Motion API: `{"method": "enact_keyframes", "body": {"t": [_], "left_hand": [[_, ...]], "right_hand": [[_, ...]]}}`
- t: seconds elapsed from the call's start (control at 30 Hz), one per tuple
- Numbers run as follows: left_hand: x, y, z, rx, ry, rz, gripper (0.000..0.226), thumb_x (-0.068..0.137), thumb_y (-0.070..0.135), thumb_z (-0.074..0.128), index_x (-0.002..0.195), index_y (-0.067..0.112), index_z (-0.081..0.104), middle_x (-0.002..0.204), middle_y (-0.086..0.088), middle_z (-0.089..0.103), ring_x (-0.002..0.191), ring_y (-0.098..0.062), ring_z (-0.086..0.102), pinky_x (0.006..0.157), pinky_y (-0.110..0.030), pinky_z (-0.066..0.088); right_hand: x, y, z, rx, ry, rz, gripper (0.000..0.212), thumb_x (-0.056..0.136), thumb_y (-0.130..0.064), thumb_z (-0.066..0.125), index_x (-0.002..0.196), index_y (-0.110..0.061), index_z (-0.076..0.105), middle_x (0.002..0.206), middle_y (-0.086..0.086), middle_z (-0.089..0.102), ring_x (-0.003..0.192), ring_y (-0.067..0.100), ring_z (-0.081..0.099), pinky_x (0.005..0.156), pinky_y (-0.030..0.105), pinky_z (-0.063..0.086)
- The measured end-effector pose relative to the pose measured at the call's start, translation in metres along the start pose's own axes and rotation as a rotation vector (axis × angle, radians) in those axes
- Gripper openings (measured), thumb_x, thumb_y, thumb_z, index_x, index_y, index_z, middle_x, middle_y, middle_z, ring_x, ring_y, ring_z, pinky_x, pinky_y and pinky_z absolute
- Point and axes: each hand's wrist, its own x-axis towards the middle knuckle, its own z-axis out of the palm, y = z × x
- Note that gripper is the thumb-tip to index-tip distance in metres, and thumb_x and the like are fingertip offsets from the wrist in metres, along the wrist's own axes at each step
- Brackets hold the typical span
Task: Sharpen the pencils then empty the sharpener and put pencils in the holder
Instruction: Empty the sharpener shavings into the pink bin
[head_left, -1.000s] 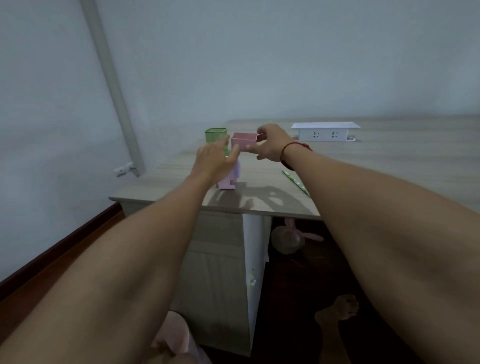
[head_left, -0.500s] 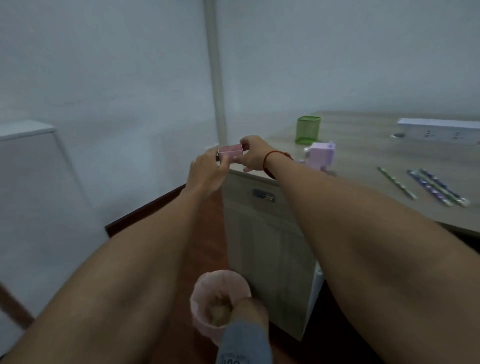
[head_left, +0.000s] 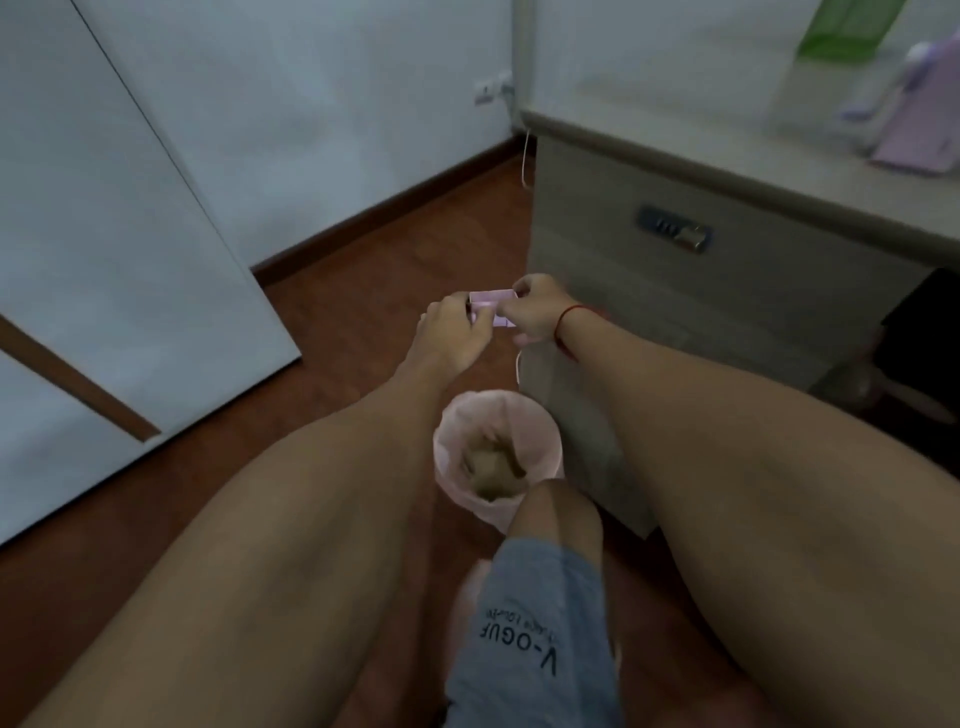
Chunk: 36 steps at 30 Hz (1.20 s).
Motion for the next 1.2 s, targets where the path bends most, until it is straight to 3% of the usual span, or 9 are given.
{"method": "enact_keyframes", "body": {"t": [0.13, 0.2, 0.33, 0.5, 0.63, 0.73, 0.83, 1.03, 1.2], "left_hand": [[0.005, -0.039, 0.034, -0.069, -0.108, -0.105, 0.038, 0.085, 0.022, 0.04, 0.107, 0.019, 0.07, 0.075, -0.001, 0.066, 0.064, -0.013, 0.059, 0.066, -0.019, 0.044], [0.004, -0.059, 0.053, -0.096, -0.174, -0.153, 0.037, 0.087, 0.017, 0.04, 0.107, 0.022, 0.071, 0.076, 0.005, 0.066, 0.06, -0.005, 0.054, 0.063, -0.013, 0.041], [0.001, -0.096, 0.089, -0.058, -0.241, -0.35, 0.033, 0.09, 0.024, 0.044, 0.085, -0.002, 0.064, 0.079, -0.008, 0.062, 0.075, -0.022, 0.055, 0.064, -0.025, 0.04], [0.009, -0.125, 0.114, -0.083, -0.319, -0.469, 0.038, 0.086, 0.032, 0.043, 0.083, 0.0, 0.064, 0.085, -0.016, 0.068, 0.082, -0.032, 0.068, 0.075, -0.04, 0.057], [0.018, -0.139, 0.131, -0.11, -0.351, -0.574, 0.046, 0.086, 0.039, 0.041, 0.101, 0.002, 0.063, 0.101, -0.02, 0.069, 0.091, -0.036, 0.068, 0.082, -0.048, 0.057], [0.022, -0.142, 0.142, -0.145, -0.336, -0.664, 0.057, 0.084, 0.047, 0.044, 0.116, 0.001, 0.059, 0.114, -0.02, 0.065, 0.098, -0.035, 0.067, 0.086, -0.046, 0.057], [0.029, -0.137, 0.144, -0.172, -0.283, -0.743, 0.06, 0.083, 0.049, 0.048, 0.117, 0.002, 0.059, 0.117, -0.022, 0.062, 0.095, -0.036, 0.067, 0.079, -0.046, 0.059], [0.036, -0.135, 0.143, -0.174, -0.274, -0.811, 0.056, 0.085, 0.048, 0.051, 0.115, 0.001, 0.057, 0.107, -0.02, 0.066, 0.085, -0.035, 0.07, 0.063, -0.045, 0.061], [0.033, -0.132, 0.136, -0.185, -0.27, -0.823, 0.053, 0.089, 0.044, 0.049, 0.113, -0.001, 0.058, 0.103, -0.023, 0.067, 0.078, -0.034, 0.07, 0.056, -0.038, 0.06]], "right_hand": [[0.027, 0.036, 0.03, 0.032, -0.04, 0.083, 0.044, 0.09, -0.009, 0.051, 0.133, -0.002, 0.048, 0.105, 0.001, 0.056, 0.095, 0.022, 0.052, 0.056, 0.025, 0.048], [0.039, 0.06, 0.047, 0.047, -0.078, 0.161, 0.046, 0.09, -0.009, 0.052, 0.135, -0.002, 0.046, 0.101, -0.004, 0.057, 0.096, 0.02, 0.051, 0.063, 0.027, 0.053], [0.054, 0.101, 0.074, 0.044, -0.162, 0.262, 0.051, 0.087, -0.013, 0.055, 0.136, -0.005, 0.044, 0.126, 0.008, 0.049, 0.103, 0.024, 0.052, 0.091, 0.041, 0.056], [0.068, 0.127, 0.088, 0.046, -0.175, 0.327, 0.01, 0.086, -0.021, 0.055, 0.077, -0.018, 0.054, 0.089, 0.006, 0.058, 0.082, 0.025, 0.058, 0.069, 0.032, 0.055], [0.077, 0.134, 0.095, -0.023, -0.209, 0.352, 0.031, 0.093, -0.038, 0.049, 0.113, -0.016, 0.058, 0.098, 0.008, 0.06, 0.079, 0.025, 0.06, 0.063, 0.027, 0.051], [0.079, 0.144, 0.099, 0.012, -0.179, 0.428, 0.047, 0.098, -0.036, 0.043, 0.135, -0.008, 0.05, 0.12, 0.014, 0.06, 0.104, 0.031, 0.06, 0.07, 0.025, 0.043], [0.083, 0.142, 0.1, 0.095, -0.091, 0.448, 0.048, 0.098, -0.035, 0.047, 0.135, -0.005, 0.051, 0.136, 0.013, 0.055, 0.121, 0.03, 0.056, 0.083, 0.029, 0.04], [0.089, 0.141, 0.103, 0.114, -0.058, 0.476, 0.049, 0.096, -0.037, 0.051, 0.129, -0.001, 0.057, 0.123, 0.013, 0.064, 0.092, 0.026, 0.062, 0.073, 0.028, 0.045], [0.09, 0.137, 0.105, 0.08, -0.087, 0.497, 0.054, 0.096, -0.04, 0.05, 0.134, -0.002, 0.052, 0.129, 0.012, 0.06, 0.115, 0.03, 0.06, 0.083, 0.031, 0.045]]}}
